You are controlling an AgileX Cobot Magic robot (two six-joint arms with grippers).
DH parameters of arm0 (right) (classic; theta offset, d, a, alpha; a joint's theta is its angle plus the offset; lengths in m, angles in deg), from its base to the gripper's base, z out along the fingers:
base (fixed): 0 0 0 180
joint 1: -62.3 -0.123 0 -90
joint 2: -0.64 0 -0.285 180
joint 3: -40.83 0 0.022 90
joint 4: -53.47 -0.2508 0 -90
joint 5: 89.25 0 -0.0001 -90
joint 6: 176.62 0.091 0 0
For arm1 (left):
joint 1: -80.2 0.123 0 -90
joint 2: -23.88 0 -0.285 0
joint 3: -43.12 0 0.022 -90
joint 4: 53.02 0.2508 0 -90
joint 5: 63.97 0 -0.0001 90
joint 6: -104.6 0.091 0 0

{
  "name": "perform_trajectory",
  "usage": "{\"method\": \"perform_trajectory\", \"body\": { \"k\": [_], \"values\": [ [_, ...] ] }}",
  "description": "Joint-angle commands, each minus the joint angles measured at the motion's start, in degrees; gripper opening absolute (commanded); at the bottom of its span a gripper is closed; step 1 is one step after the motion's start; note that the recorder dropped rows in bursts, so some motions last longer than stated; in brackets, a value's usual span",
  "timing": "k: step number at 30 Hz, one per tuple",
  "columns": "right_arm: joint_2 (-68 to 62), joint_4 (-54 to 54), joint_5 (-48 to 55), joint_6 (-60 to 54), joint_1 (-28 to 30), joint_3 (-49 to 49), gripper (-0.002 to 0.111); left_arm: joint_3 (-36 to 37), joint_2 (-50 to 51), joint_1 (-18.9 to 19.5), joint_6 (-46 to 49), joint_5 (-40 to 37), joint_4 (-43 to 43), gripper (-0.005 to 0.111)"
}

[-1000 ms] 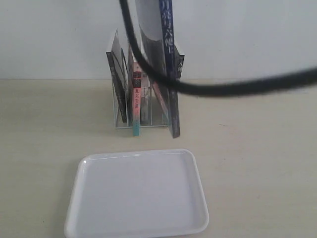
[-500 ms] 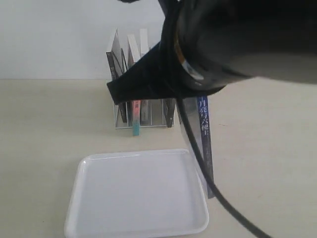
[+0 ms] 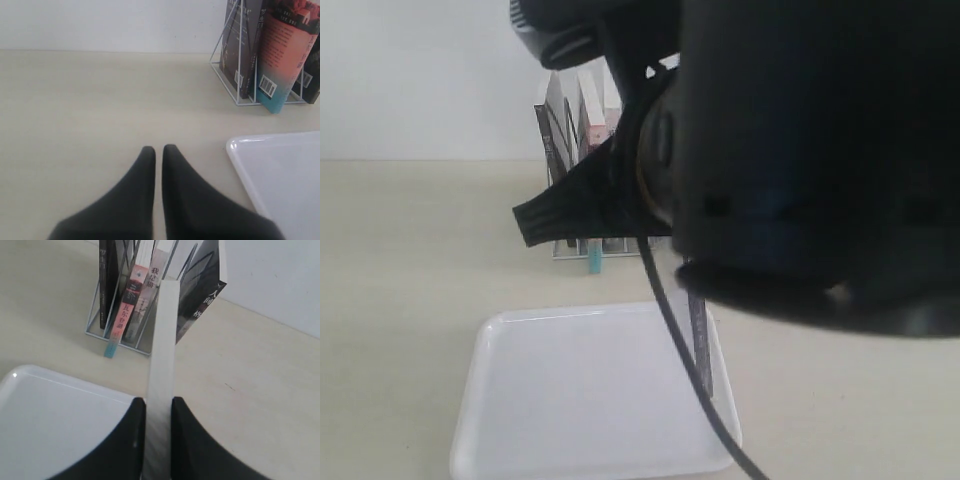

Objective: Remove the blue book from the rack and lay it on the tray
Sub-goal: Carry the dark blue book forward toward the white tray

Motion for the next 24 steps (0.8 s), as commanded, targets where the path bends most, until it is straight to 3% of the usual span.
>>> {"method": "perform_trajectory", "body": {
  "k": [1,24],
  "values": [
    [-2.07,2.47,1.63,1.23,0.09,-0.06,0.000,0.21,-0.22,0.13,0.12,0.34,-0.01,0.005],
    [-9.75,4.13,3.33,6.34,0.09,-0.06,0.000,0.21,-0.22,0.13,0.12,0.22,-0.01,0.005]
  ]
}}
